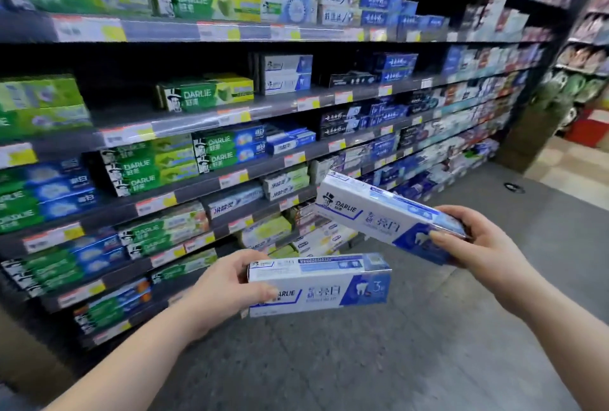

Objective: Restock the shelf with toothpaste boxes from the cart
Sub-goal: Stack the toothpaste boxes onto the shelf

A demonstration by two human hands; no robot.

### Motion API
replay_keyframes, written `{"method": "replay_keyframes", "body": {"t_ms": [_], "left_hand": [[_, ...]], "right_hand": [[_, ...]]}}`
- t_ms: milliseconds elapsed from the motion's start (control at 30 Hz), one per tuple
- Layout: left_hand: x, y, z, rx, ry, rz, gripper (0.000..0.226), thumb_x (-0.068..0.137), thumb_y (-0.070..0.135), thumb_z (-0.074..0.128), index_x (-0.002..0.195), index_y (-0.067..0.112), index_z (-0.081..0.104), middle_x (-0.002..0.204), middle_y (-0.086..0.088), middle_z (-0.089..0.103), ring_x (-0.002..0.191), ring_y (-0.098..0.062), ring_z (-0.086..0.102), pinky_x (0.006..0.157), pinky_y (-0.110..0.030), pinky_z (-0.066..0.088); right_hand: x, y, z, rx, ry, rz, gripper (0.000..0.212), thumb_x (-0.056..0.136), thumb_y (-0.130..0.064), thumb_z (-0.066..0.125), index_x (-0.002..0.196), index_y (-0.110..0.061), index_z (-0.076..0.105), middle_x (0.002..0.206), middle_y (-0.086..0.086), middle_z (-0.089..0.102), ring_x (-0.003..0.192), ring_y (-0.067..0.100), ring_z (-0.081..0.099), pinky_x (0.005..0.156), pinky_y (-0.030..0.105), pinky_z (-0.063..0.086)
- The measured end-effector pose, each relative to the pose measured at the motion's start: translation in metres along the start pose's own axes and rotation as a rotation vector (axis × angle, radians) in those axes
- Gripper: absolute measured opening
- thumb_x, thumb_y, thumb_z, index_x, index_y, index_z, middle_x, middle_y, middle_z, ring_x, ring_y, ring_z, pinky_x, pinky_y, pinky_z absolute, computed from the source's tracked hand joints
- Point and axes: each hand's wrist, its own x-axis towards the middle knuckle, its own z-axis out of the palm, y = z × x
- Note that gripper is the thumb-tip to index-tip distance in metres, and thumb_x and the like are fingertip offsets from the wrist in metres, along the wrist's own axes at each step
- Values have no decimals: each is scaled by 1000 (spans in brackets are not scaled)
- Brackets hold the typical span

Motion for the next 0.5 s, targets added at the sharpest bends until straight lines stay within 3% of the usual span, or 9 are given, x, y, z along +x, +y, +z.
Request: {"method": "replay_keyframes", "body": {"t_ms": [133,233,400,500], "left_hand": [[72,24,-4,-12,-30,25,57,41,44,76,94,29,62,92,11,73,85,-3,67,79,-28,52],[123,41,1,-21,-48,52,47,46,36,77,90,29,61,82,31,69,77,8,65,73,-22,48],[196,60,21,-14,-34,49,60,38,46,74,94,26,64,91,6,74,78,-6,67,66,-23,49],[238,70,37,-13,-15,37,58,40,45,74,95,30,64,93,7,73,80,-8,67,66,-23,48]], "right_hand": [[65,11,-8,23,43,20,36,83,-10,63,116,-19,54,108,2,65,87,17,63,58,22,56],[107,20,-16,41,74,39,36,83,-8,63,117,-18,54,107,2,65,87,16,63,59,20,56],[175,36,-43,46,63,38,34,84,-8,62,115,-19,54,105,0,66,84,13,63,57,17,54],[227,46,-64,46,14,18,33,83,-8,63,111,-22,56,107,2,66,87,16,62,65,26,55]]}}
